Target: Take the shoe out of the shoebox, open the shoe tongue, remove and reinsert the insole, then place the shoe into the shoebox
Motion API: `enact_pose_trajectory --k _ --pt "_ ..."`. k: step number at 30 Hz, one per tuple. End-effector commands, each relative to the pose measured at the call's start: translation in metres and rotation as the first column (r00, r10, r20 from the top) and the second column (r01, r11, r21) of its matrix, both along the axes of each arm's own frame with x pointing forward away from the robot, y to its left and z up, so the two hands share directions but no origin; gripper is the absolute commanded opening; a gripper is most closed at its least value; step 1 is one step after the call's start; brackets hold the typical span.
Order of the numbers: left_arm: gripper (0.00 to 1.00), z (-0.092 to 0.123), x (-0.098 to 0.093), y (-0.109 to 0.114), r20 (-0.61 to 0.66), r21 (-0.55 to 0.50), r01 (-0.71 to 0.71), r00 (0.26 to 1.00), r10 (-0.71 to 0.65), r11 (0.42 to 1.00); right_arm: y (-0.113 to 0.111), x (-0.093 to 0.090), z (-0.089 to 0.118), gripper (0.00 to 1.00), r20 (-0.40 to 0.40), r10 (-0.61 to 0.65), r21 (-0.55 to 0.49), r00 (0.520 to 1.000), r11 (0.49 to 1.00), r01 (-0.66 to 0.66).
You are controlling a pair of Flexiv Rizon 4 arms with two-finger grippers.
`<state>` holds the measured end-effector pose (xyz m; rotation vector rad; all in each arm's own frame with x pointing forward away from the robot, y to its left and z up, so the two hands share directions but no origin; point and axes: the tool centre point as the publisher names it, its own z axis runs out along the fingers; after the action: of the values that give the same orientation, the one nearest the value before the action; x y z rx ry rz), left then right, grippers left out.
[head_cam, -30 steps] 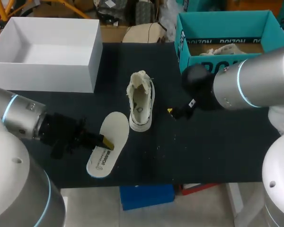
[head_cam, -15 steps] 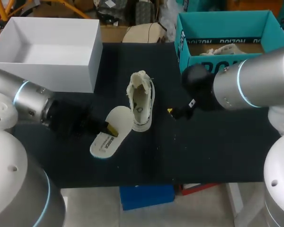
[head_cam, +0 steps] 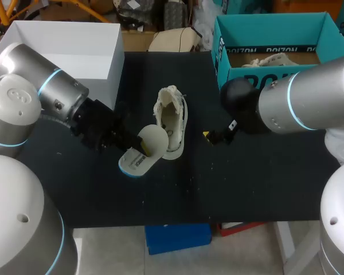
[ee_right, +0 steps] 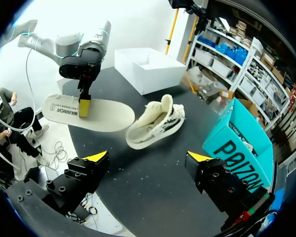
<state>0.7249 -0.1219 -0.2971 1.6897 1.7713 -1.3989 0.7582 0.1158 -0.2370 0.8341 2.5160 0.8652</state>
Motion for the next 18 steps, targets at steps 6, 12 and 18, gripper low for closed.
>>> enact_pose_trajectory --k 6,12,18 --pt "0.00 -0.019 0.018 -0.015 -0.031 0.128 0.094 0.995 -0.091 0.987 0.000 -0.001 0.001 1.00 -0.002 0.000 -0.001 1.000 1.000 0.000" --pt "0.00 -0.027 0.029 -0.020 -0.034 0.151 0.102 0.995 -0.098 0.983 0.000 -0.001 0.001 1.00 -0.002 0.000 -0.001 1.000 1.000 0.000" --pt "0.00 -0.036 0.041 -0.025 -0.039 0.168 0.100 0.995 -0.095 0.981 0.000 -0.001 0.001 1.00 -0.002 0.000 -0.001 1.000 1.000 0.000"
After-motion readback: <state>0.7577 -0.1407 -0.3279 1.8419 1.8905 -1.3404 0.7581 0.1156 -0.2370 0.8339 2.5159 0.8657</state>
